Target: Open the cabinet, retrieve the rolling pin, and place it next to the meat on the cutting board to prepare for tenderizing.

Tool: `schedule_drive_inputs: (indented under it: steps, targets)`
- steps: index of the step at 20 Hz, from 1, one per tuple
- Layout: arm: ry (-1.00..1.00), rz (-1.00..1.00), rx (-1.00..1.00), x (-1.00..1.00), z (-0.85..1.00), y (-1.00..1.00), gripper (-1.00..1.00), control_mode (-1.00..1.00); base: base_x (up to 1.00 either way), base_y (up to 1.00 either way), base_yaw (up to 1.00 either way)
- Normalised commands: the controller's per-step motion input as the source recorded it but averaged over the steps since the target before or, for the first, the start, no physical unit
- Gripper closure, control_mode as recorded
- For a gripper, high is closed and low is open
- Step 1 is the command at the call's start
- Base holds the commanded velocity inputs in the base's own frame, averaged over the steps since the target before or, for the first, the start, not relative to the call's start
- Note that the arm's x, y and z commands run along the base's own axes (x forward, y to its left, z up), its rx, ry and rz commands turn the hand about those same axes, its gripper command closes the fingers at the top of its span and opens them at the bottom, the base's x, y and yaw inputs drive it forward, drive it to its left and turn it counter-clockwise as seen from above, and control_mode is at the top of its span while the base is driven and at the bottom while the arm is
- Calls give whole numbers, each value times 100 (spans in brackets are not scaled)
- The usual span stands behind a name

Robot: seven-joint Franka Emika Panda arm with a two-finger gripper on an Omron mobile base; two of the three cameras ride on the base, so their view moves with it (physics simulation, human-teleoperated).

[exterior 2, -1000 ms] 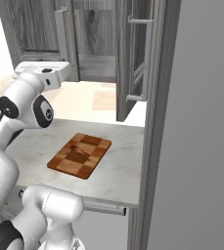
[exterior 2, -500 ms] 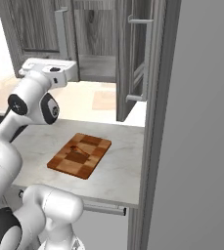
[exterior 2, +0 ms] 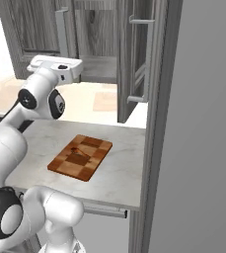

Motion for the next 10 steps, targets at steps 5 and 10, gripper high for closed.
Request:
schedule_drive_inputs:
  steps: [5,10]
  targets:
    - [0,2,5,28,-2,0,-100,-100,0,0,0]
    - [0,3,3,27,-7,0,100,-100,0,0,0]
